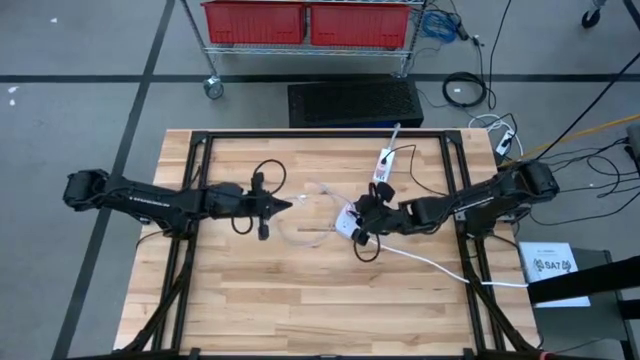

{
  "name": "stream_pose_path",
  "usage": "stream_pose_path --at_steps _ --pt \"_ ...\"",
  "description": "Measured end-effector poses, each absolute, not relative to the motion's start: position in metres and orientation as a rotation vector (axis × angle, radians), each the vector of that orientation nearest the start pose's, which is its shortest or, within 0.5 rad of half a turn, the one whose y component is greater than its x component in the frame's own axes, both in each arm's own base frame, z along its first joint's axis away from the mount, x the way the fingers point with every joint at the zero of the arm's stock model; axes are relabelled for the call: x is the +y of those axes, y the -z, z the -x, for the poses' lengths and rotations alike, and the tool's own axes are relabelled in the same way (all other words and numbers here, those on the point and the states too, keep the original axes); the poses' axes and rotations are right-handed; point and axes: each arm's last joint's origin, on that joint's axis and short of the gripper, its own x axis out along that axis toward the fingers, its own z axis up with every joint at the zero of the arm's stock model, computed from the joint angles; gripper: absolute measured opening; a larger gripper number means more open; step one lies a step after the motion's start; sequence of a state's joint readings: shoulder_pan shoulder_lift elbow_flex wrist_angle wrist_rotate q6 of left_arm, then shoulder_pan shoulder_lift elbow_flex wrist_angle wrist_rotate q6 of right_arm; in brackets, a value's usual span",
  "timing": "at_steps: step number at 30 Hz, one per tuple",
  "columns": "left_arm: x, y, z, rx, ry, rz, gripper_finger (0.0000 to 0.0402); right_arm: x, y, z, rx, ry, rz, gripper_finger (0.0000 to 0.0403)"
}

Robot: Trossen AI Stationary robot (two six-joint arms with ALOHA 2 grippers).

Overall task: Insert USB
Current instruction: Insert the white charger cable into the center orange charger adapter

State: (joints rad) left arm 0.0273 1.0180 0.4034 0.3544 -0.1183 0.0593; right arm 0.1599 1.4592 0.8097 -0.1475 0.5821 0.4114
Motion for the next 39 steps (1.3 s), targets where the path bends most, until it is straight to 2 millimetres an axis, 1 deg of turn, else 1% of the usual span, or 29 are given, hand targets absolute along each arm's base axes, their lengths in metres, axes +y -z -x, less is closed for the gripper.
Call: stream_pose_path --at_steps 3,7,9,13,14,21,30,39 --pt "0.009 -0.212 -0.210 0.249 -0.127 -0.070 0.0018 0.024 -0.200 -0.286 0.664 0.519 -0.097 0.0111" --pt "0.009 -0.212 -0.210 0.251 -0.125 -0.074 0.0019 0.017 -0.195 -0.288 0.708 0.473 -0.135 0.0102" --pt "0.009 -0.212 -0.210 0.251 -0.125 -0.074 0.0020 0.016 -0.193 -0.288 0.724 0.477 -0.134 0.0085" --pt "0.009 -0.212 -0.210 0.253 -0.125 -0.074 0.0020 0.016 -0.189 -0.288 0.741 0.491 -0.150 0.0021" --pt "0.009 -0.212 -0.209 0.256 -0.125 -0.074 0.0020 0.017 -0.188 -0.288 0.747 0.491 -0.152 0.0013" --pt "0.009 -0.211 -0.209 0.261 -0.126 -0.074 0.0020 0.024 -0.182 -0.290 0.755 0.517 -0.172 0.0005" --pt "0.009 -0.211 -0.209 0.266 -0.125 -0.075 0.0020 0.027 -0.163 -0.295 0.791 0.568 -0.190 0.0002" --pt "0.009 -0.211 -0.209 0.271 -0.125 -0.077 0.0020 0.032 -0.149 -0.302 0.780 0.607 -0.213 0.0001"
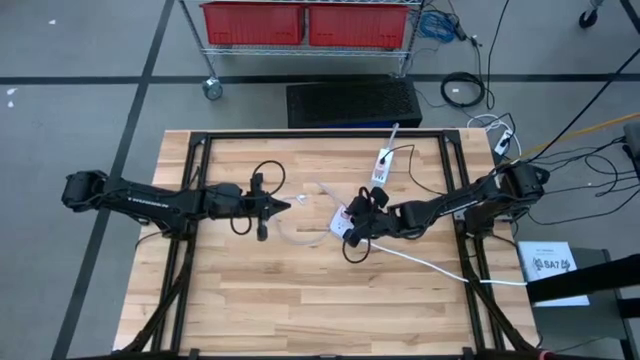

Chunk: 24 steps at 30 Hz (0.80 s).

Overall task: Insert USB
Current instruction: Insert the white charger cable into the center orange charger adapter

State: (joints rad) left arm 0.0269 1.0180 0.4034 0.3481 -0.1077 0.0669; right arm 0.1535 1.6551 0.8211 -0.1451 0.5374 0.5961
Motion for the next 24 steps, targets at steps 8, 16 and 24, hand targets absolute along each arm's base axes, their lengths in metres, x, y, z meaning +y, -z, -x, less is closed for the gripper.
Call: stream_pose_path --at_steps 8,16,24 --pt "0.009 -0.210 -0.209 0.273 -0.125 -0.078 0.0020 0.037 -0.149 -0.306 0.766 0.537 -0.242 0.0002" --pt "0.010 -0.206 -0.208 0.322 -0.149 -0.083 0.0020 0.062 -0.164 -0.302 0.763 0.344 -0.317 0.0081" --pt "0.005 -0.190 -0.205 0.474 -0.042 -0.057 0.0020 0.071 -0.187 -0.291 0.767 0.295 -0.317 0.0154"
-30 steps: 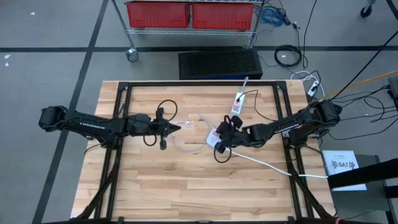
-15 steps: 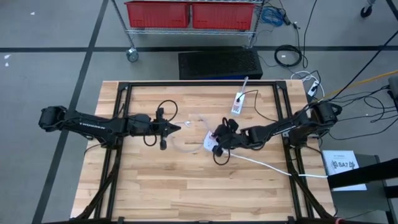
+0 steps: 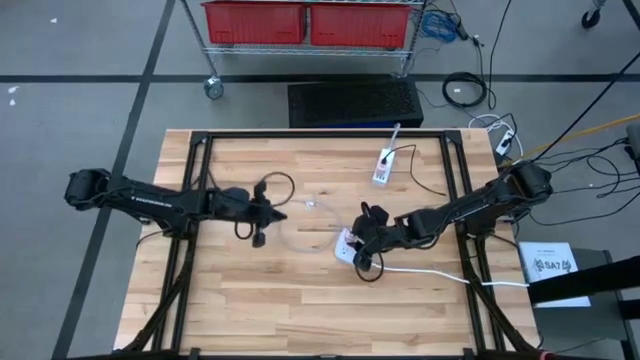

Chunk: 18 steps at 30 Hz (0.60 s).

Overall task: Insert USB
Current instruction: Insert the white charger cable into the center orange charger adapter

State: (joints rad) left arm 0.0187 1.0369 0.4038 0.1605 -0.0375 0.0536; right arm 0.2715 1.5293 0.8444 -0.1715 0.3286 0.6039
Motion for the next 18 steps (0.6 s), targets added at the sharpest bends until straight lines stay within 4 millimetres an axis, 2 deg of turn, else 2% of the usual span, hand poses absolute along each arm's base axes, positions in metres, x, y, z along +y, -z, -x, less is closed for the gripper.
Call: stream_pose_path --at_steps 5,9,15,18 --pt "-0.010 -0.171 -0.213 0.565 0.052 -0.018 0.0015 0.072 -0.190 -0.287 0.788 0.321 -0.313 0.0166" --pt "-0.021 -0.148 -0.226 0.623 0.097 -0.031 0.0005 0.074 -0.190 -0.287 0.785 0.317 -0.304 0.0164" --pt "-0.025 -0.108 -0.237 0.757 0.023 -0.030 0.0003 0.077 -0.191 -0.287 0.775 0.308 -0.298 0.0165" --pt "-0.030 -0.101 -0.237 0.798 0.017 0.009 0.0003 0.080 -0.192 -0.286 0.775 0.297 -0.295 0.0165"
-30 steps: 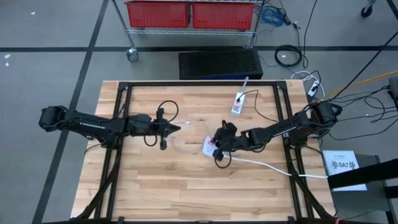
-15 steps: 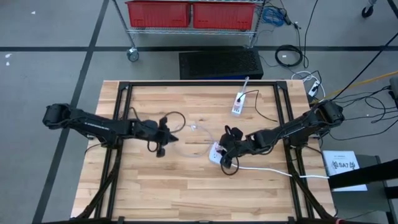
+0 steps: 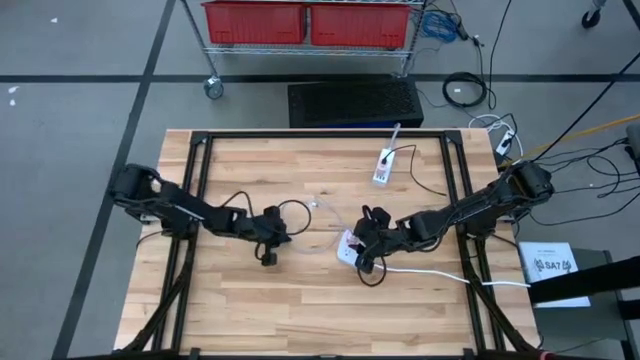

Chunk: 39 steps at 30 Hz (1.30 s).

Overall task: Insert USB
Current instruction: Insert the white charger cable into the center orange charger adapter, then adjust the top right white outlet extension

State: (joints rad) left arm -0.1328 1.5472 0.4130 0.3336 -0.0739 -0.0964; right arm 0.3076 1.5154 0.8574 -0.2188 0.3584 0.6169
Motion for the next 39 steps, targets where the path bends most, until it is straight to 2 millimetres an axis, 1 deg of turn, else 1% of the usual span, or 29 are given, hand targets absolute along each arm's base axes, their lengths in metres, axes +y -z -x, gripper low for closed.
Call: stream_pose_path --at_steps 2,4,9,17,20,23,28,31,33,35,39 --pt "-0.035 -0.101 -0.234 0.825 0.011 0.028 0.0002 0.083 -0.192 -0.285 0.776 0.288 -0.291 0.0164" --pt "-0.041 -0.105 -0.229 0.850 0.003 0.046 0.0002 0.085 -0.192 -0.284 0.776 0.280 -0.289 0.0164" --pt "-0.054 -0.119 -0.212 0.975 -0.014 0.098 0.0001 0.089 -0.193 -0.283 0.774 0.269 -0.301 0.0164" --pt "-0.080 -0.130 -0.170 1.165 -0.045 0.180 0.0001 0.100 -0.193 -0.280 0.781 0.218 -0.309 0.0164" --pt "-0.090 -0.134 -0.154 1.202 -0.038 0.203 0.0001 0.105 -0.196 -0.279 0.771 0.197 -0.307 0.0165" --pt "-0.099 -0.139 -0.140 1.224 -0.026 0.238 0.0000 0.109 -0.202 -0.275 0.747 0.172 -0.315 0.0165" --pt "-0.109 -0.152 -0.126 1.137 0.010 0.270 0.0000 0.116 -0.217 -0.272 0.668 0.114 -0.333 0.0166" --pt "-0.113 -0.162 -0.123 1.018 0.025 0.266 0.0000 0.116 -0.226 -0.270 0.621 0.099 -0.331 0.0176" --pt "-0.112 -0.168 -0.122 0.934 0.011 0.252 0.0000 0.112 -0.232 -0.267 0.599 0.127 -0.289 0.0182" --pt "-0.110 -0.175 -0.123 0.847 -0.001 0.225 0.0000 0.103 -0.237 -0.257 0.614 0.210 -0.208 0.0184" --pt "-0.103 -0.190 -0.126 0.669 -0.022 0.145 0.0000 0.072 -0.251 -0.228 0.625 0.514 -0.080 0.0169"
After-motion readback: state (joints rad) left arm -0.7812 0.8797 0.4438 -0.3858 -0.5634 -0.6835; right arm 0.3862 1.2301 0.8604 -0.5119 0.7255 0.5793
